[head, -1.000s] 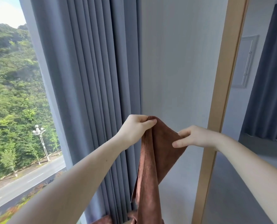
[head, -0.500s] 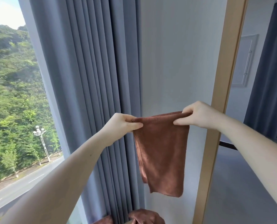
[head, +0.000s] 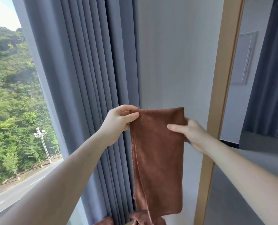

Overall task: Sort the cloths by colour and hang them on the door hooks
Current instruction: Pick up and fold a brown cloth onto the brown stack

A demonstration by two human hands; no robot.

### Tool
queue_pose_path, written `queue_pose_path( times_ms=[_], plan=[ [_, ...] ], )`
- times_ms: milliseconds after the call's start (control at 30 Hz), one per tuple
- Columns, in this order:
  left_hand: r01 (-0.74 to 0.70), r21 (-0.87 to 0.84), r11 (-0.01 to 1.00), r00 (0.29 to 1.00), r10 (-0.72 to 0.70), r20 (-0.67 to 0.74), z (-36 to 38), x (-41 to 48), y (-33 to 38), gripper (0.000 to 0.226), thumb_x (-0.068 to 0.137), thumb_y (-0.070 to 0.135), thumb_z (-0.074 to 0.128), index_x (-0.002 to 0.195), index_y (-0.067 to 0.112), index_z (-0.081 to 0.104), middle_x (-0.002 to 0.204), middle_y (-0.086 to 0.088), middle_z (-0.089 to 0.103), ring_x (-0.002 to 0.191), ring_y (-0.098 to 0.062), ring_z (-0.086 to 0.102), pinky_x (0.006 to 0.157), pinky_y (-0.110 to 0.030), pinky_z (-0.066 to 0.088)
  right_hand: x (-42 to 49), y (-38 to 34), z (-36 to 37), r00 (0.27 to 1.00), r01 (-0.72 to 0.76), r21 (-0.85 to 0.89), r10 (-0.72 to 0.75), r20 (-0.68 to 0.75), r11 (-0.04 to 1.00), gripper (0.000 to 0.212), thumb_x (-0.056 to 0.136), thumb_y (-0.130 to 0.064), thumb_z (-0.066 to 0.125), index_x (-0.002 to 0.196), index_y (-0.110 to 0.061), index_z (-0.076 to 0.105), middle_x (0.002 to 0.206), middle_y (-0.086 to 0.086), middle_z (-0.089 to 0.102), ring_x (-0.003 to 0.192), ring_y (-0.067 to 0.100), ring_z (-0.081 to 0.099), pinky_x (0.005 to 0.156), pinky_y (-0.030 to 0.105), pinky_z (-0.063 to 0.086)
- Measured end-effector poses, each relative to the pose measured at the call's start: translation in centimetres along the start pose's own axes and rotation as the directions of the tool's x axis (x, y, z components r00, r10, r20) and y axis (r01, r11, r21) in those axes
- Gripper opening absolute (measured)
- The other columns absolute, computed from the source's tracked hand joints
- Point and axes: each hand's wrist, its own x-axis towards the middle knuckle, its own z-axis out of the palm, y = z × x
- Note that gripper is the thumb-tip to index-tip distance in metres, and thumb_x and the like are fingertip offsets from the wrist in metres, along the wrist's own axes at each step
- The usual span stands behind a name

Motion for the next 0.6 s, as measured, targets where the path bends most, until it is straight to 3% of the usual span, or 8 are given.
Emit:
queue_pose_path(
  times_ms=[133, 300, 400, 500, 600],
  plan=[
    [-0.006, 0.067, 0.998, 1.000, 0.006, 0.003, -0.6, -0.2, 0.3, 0.025, 0.097, 0.008, 0.067, 0.119, 0.018, 0.072, 0.101, -0.006, 0.076, 0.098, -0.020, 0.073, 0.091, -0.039, 0.060, -0.1, 0.0, 0.4, 0.999, 0.018, 0.082, -0.016, -0.031, 0.996, 0.017, 0.091, -0.016, 0.074, 0.108, -0.011, 0.074, 0.100, 0.004, 0.080, 0.088, 0.015, 0.075, 0.078, 0.029, 0.057],
    [0.041, 0.216, 0.975, 0.996, -0.057, 0.068, -2.1, 0.4, 1.3, 0.029, 0.098, 0.007, 0.063, 0.119, 0.025, 0.070, 0.106, -0.009, 0.075, 0.100, -0.024, 0.074, 0.091, -0.038, 0.061, 0.5, -1.2, 1.8, 0.994, 0.105, 0.045, -0.104, -0.026, 0.993, 0.017, 0.091, -0.022, 0.075, 0.106, -0.014, 0.076, 0.102, 0.004, 0.079, 0.095, 0.020, 0.076, 0.084, 0.033, 0.059],
    [0.083, 0.299, 0.951, 0.988, -0.118, 0.100, -2.4, 0.9, 1.7, 0.031, 0.096, 0.033, 0.070, 0.126, 0.034, 0.064, 0.111, -0.002, 0.075, 0.104, -0.018, 0.073, 0.097, -0.039, 0.058, 0.8, -1.6, 2.5, 0.989, 0.139, 0.000, -0.138, -0.050, 0.990, 0.013, 0.089, -0.021, 0.077, 0.100, -0.015, 0.078, 0.096, 0.004, 0.080, 0.090, 0.020, 0.077, 0.079, 0.031, 0.059],
    [0.013, 0.531, 0.847, 0.989, -0.088, 0.117, -1.2, 1.3, 2.3, 0.058, 0.085, 0.062, 0.070, 0.137, 0.040, 0.056, 0.112, 0.013, 0.073, 0.103, -0.005, 0.070, 0.095, -0.028, 0.054, 1.0, -1.8, 3.0, 0.988, 0.150, -0.032, -0.152, -0.039, 0.988, 0.009, 0.089, -0.020, 0.078, 0.098, -0.017, 0.078, 0.092, 0.001, 0.080, 0.087, 0.017, 0.077, 0.076, 0.028, 0.059],
    [-0.068, 0.652, 0.755, 0.971, -0.101, 0.218, 1.2, 1.7, 2.8, 0.078, 0.077, 0.078, 0.065, 0.143, 0.040, 0.049, 0.120, 0.012, 0.068, 0.105, -0.006, 0.068, 0.096, -0.030, 0.054, 0.7, -2.1, 3.4, 0.988, 0.152, -0.039, -0.152, -0.008, 0.988, 0.011, 0.089, -0.021, 0.078, 0.099, -0.020, 0.078, 0.092, -0.003, 0.080, 0.086, 0.013, 0.077, 0.072, 0.022, 0.059]
  ],
)
